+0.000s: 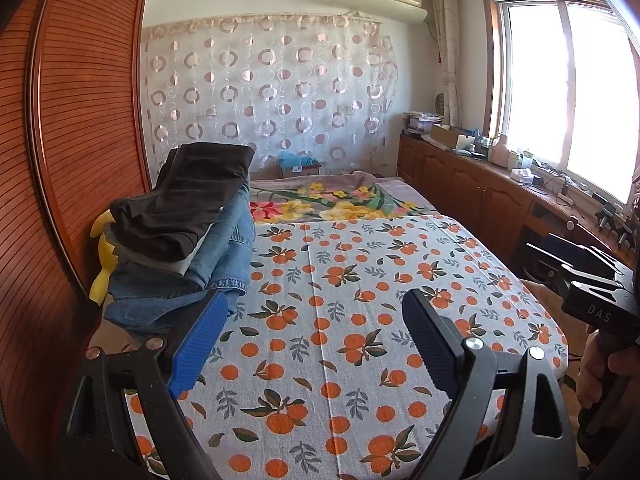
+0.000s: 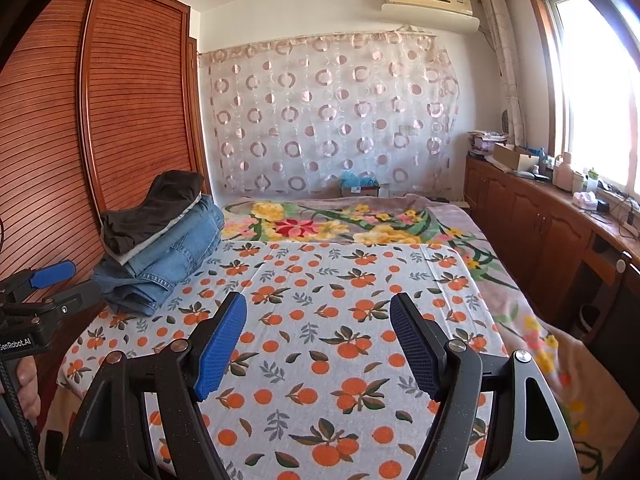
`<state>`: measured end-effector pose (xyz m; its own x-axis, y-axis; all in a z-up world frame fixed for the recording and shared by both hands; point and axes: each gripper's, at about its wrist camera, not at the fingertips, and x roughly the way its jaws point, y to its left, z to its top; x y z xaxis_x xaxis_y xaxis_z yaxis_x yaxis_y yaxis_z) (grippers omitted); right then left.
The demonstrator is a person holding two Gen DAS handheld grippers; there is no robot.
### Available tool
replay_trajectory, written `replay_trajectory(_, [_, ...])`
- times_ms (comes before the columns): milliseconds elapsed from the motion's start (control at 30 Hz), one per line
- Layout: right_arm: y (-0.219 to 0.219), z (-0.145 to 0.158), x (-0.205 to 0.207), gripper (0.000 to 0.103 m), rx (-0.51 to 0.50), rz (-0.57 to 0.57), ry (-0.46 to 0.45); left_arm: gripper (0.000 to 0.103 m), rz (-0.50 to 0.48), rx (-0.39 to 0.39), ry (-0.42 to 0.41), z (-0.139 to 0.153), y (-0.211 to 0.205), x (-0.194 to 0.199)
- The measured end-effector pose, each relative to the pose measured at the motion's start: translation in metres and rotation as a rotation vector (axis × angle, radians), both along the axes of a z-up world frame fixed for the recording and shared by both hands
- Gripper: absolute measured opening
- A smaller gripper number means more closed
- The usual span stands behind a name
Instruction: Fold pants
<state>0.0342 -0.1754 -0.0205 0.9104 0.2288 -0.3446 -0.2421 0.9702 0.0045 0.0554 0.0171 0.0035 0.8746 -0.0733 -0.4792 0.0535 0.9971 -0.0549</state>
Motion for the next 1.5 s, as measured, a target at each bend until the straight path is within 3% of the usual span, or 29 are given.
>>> replay_trajectory(1500, [-0.0032,-0.003,0.0011,0.076,-0.001,0.01,-0.004,0.089,0.027,-0.004,-0.002,-0.0004,0.0056,-0.001])
